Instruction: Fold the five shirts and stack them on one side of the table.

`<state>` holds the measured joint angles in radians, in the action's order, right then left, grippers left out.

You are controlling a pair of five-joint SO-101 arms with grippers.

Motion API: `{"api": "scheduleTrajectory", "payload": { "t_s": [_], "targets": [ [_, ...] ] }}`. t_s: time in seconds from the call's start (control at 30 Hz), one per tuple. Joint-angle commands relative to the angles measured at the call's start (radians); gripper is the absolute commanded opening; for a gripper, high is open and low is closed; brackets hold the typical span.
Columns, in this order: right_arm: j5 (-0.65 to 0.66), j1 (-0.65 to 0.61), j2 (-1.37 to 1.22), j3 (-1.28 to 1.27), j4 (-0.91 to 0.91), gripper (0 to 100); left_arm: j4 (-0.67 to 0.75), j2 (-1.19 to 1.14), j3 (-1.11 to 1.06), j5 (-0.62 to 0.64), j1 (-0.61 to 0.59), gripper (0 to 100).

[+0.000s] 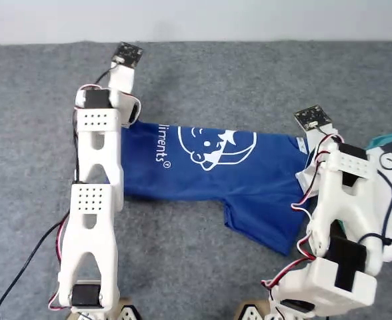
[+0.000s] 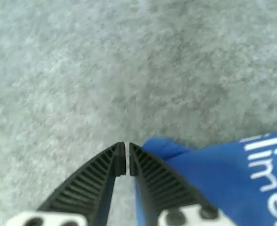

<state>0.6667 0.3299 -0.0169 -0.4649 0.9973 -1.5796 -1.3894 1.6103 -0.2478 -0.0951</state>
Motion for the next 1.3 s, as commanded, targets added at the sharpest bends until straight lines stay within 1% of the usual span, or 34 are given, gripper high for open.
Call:
{"api": "scheduleTrajectory", "payload": {
  "t_s": [0.0, 0.23, 0.33, 0.57, 0.67, 0.73, 0.8, 0.97, 1.07, 1.13, 1.27],
  "targets": [
    [0.002, -0.035, 0.048, 0.003, 0.004, 8.0, -0.048, 0.078, 0.061, -0.002, -0.028, 2],
    [0.002, -0.053, 0.051, -0.021, -0.002, 8.0, -0.066, 0.101, 0.059, -0.002, -0.097, 2],
    [0.002, -0.053, 0.053, -0.021, -0.002, 8.0, -0.063, 0.089, 0.061, -0.002, -0.104, 2],
    [0.002, -0.053, 0.053, -0.021, 0.004, 8.0, -0.091, 0.095, 0.062, 0.002, -0.018, 2],
    [0.002, -0.051, 0.054, -0.021, 0.005, 8.0, -0.132, 0.086, 0.056, -0.002, 0.011, 9],
    [0.002, -0.051, 0.054, -0.023, 0.005, 8.0, -0.13, 0.084, 0.056, -0.002, 0.009, 15],
    [0.002, -0.053, 0.054, -0.023, 0.005, 8.0, -0.123, 0.084, 0.056, -0.005, 0.0, 18],
    [0.002, -0.053, 0.054, -0.023, 0.005, 8.0, -0.054, 0.043, 0.03, -0.003, -0.02, 17],
    [0.002, -0.053, 0.054, -0.023, 0.005, 8.0, -0.02, -0.011, 0.033, -0.002, -0.023, 15],
    [0.002, -0.053, 0.053, -0.023, 0.005, 8.0, -0.02, -0.031, 0.035, -0.002, -0.023, 12],
    [0.002, -0.053, 0.053, -0.023, 0.004, 8.0, -0.021, -0.021, 0.035, -0.002, -0.025, 3]
  ]
}}
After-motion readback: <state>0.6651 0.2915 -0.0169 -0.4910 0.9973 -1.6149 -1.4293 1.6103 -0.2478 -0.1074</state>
